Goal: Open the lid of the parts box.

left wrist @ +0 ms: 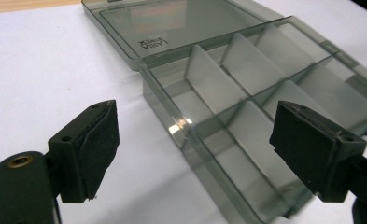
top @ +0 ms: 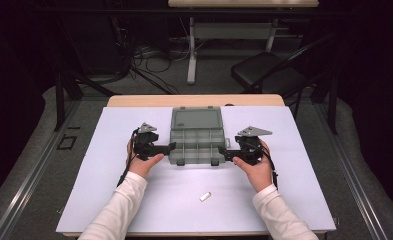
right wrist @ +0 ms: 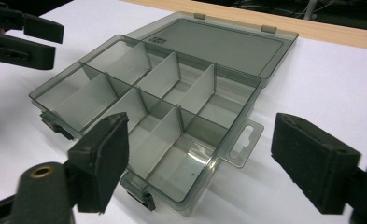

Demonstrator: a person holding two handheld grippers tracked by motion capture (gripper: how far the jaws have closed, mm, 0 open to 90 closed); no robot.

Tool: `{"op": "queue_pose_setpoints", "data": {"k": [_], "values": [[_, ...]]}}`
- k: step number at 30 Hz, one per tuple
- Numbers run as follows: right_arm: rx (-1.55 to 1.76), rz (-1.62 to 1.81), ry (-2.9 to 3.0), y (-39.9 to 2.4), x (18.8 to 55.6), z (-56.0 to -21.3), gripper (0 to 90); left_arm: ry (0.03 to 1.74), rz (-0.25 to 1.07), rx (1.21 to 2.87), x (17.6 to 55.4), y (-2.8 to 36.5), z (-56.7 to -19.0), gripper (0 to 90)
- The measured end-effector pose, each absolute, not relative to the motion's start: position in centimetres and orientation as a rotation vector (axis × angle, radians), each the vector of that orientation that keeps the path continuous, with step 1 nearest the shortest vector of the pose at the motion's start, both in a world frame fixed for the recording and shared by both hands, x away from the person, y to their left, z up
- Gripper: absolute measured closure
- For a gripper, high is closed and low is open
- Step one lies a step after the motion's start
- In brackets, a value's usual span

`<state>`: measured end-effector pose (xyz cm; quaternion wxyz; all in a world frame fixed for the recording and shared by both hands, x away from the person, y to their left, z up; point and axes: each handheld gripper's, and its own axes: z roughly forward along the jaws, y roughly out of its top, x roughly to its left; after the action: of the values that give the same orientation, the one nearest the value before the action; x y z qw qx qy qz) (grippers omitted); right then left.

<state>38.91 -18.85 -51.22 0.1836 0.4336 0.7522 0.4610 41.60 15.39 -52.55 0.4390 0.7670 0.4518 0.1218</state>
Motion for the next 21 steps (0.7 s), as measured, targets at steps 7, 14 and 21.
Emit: {"op": "queue_pose_setpoints", "data": {"k": [7,14,21], "values": [[1.214,1.295,2.122,-18.8,38.7,-51.0,16.0,1.048,0.288,1.935,39.2,14.6,-51.8,5.3],[1.202,1.284,2.128,-19.0,38.5,-50.9,15.2,0.977,0.264,1.927,36.9,14.1,-51.0,3.8],[1.199,1.296,2.116,-19.1,38.4,-50.8,15.1,0.939,0.270,1.918,35.6,13.9,-50.7,6.8]]}}
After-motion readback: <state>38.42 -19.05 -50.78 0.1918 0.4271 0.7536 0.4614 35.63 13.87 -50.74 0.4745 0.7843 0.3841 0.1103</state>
